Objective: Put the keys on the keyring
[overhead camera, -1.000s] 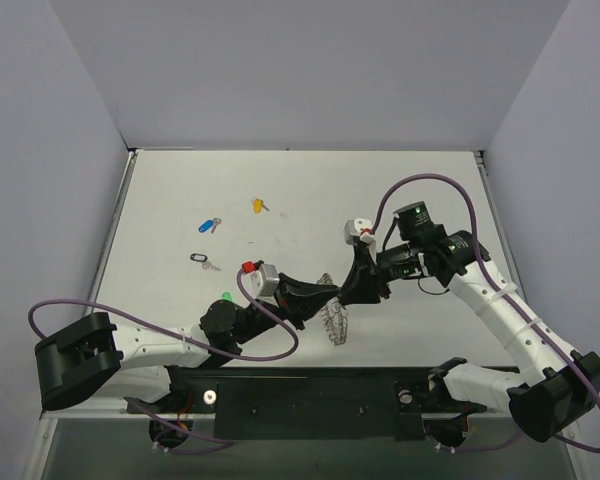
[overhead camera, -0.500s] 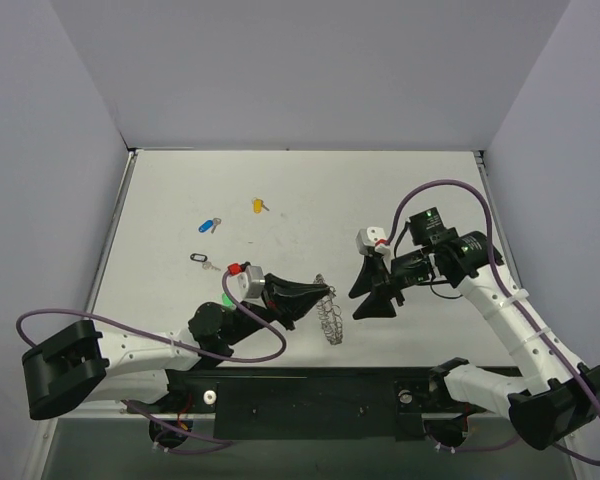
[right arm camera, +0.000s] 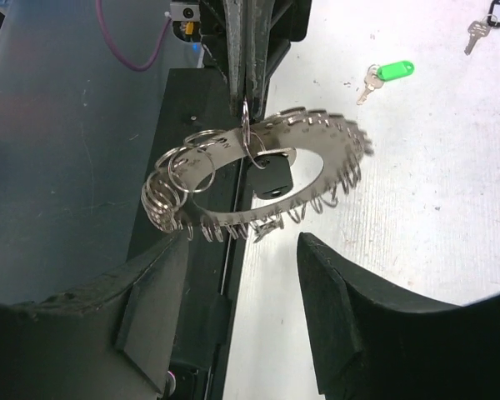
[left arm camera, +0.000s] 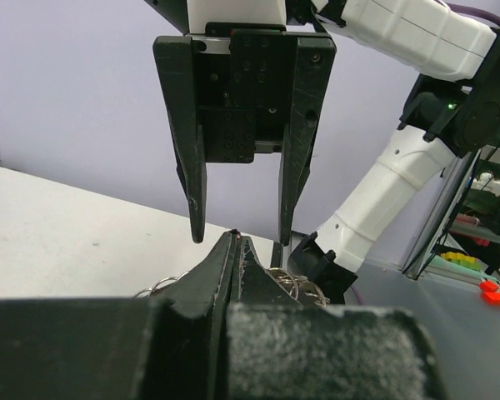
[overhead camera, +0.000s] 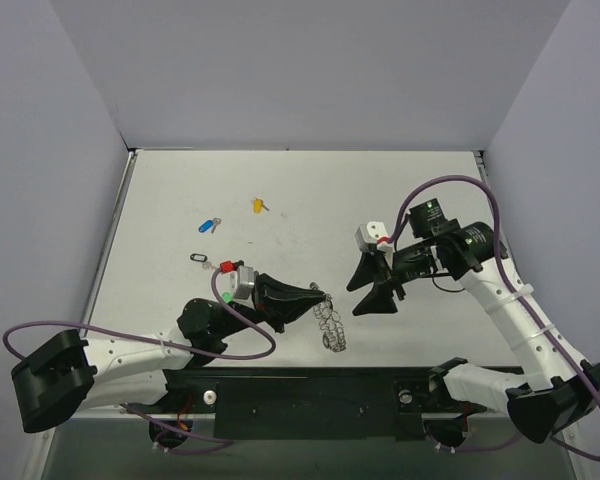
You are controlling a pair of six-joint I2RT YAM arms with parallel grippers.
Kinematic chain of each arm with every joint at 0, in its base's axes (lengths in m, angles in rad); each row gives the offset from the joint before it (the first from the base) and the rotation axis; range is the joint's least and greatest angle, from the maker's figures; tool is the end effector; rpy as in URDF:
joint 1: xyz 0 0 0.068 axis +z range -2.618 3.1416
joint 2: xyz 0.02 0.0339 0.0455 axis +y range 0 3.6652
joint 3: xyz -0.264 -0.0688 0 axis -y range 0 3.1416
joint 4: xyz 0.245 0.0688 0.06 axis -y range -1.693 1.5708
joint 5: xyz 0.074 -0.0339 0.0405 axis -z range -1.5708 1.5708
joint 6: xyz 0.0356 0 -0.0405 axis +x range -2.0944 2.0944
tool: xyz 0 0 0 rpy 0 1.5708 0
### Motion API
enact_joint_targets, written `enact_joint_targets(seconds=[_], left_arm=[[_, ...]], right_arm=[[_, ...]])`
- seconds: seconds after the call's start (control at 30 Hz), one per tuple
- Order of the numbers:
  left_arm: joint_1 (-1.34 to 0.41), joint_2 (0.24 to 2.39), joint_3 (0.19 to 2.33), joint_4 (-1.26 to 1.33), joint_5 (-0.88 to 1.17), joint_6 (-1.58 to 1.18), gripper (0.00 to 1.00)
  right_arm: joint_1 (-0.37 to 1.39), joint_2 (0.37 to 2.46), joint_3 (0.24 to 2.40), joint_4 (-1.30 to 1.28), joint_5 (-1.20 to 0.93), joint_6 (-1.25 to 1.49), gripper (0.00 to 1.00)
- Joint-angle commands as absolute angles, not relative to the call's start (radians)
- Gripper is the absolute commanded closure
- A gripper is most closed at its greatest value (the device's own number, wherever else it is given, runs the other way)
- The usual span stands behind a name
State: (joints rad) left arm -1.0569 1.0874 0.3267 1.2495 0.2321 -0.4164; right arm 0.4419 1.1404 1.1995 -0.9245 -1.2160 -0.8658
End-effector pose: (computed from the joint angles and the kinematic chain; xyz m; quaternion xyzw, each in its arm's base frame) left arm 0.0971 -0.1887 0.2728 0.2552 0.4543 -0.6162 0.5906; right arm 0.1727 0.1186 0.3620 -0.6251 0.4914 0.4644 0.3900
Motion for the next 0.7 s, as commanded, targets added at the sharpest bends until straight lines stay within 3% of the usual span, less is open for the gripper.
enact_joint_targets(seconds=[0.0, 0.27, 0.67], left_arm=[[-1.037, 1.040, 0.360, 1.249, 0.317, -0.417, 1.00], [-1.038, 1.112, 0.380, 1.316, 0.310, -0.440, 1.00], [-1.049, 1.184, 0.399, 1.414, 0.299, -0.468, 1.00]], right_arm=[[0.480, 1.154, 1.255, -0.980, -1.236, -0.887, 0.50], [0.566, 1.201, 1.310, -0.982, -1.207, -0.881, 0.60], [0.581, 1.239, 1.290, -0.928, -1.150, -0.850, 0.64]])
